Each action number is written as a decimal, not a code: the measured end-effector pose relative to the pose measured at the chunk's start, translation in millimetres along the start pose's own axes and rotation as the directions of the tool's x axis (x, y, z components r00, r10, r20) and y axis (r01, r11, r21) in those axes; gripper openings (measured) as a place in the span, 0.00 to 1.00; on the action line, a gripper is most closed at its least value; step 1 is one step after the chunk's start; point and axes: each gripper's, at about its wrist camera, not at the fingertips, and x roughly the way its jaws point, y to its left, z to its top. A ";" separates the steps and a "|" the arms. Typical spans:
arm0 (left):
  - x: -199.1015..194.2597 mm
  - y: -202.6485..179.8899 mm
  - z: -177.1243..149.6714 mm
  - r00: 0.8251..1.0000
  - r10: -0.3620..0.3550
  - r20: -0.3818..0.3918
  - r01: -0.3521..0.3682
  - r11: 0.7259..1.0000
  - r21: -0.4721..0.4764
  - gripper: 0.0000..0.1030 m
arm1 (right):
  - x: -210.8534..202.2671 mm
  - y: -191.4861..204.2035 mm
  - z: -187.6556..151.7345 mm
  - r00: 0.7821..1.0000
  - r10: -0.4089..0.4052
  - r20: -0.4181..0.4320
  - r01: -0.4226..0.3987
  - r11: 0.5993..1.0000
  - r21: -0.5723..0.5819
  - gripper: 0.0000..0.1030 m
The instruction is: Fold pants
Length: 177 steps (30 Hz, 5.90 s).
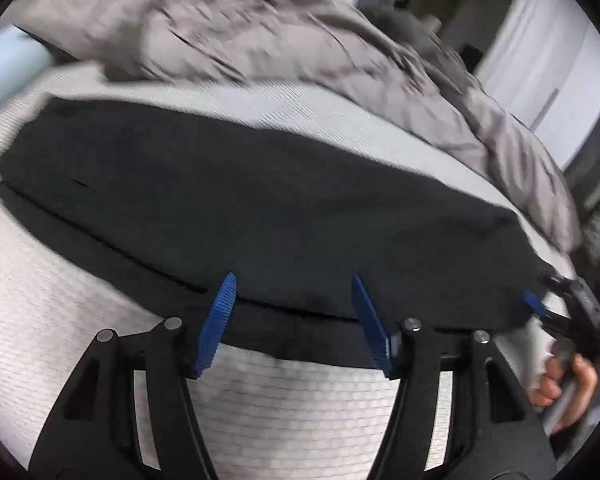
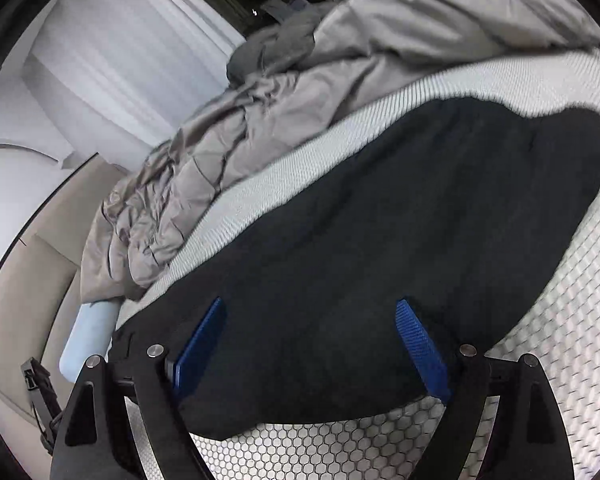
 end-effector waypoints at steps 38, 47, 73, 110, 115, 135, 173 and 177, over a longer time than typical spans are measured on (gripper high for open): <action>73.7 -69.5 -26.1 0.953 -0.224 -0.204 0.221 0.975 -0.039 0.15 | -62.6 -113.6 18.0 0.996 -0.031 0.087 0.001 0.947 0.320 0.86; 51.7 -6.0 -22.6 0.971 -0.174 -0.161 0.165 0.984 -0.068 0.15 | -55.0 -150.0 27.5 0.984 0.058 0.166 -0.133 0.863 0.487 0.85; 63.6 -1.9 -11.5 0.987 -0.100 -0.124 0.096 0.995 -0.040 0.19 | -2.0 -90.2 34.3 0.993 -0.095 -0.072 0.112 0.952 0.285 0.85; 57.5 1.0 -15.8 0.986 -0.108 -0.131 0.103 0.994 -0.040 0.19 | -5.7 -87.3 35.2 0.990 -0.123 -0.063 0.135 0.957 0.257 0.68; 55.9 3.4 -16.9 0.984 -0.116 -0.135 0.112 0.993 -0.040 0.19 | -11.8 -89.1 36.9 0.990 -0.128 -0.050 0.137 0.961 0.239 0.51; 50.1 5.2 -15.3 0.984 -0.123 -0.129 0.118 0.992 -0.047 0.21 | -49.1 -79.7 38.4 0.978 -0.191 0.083 0.177 0.973 0.150 0.03; -0.2 97.1 16.8 0.999 -0.048 0.024 0.053 0.962 -0.267 0.42 | -31.5 -111.6 27.6 0.989 -0.131 -0.068 0.146 0.943 0.300 0.35; 31.9 100.0 22.5 0.991 -0.115 -0.073 0.083 0.935 -0.345 0.42 | -30.4 -110.8 26.4 0.989 -0.129 -0.069 0.144 0.940 0.310 0.35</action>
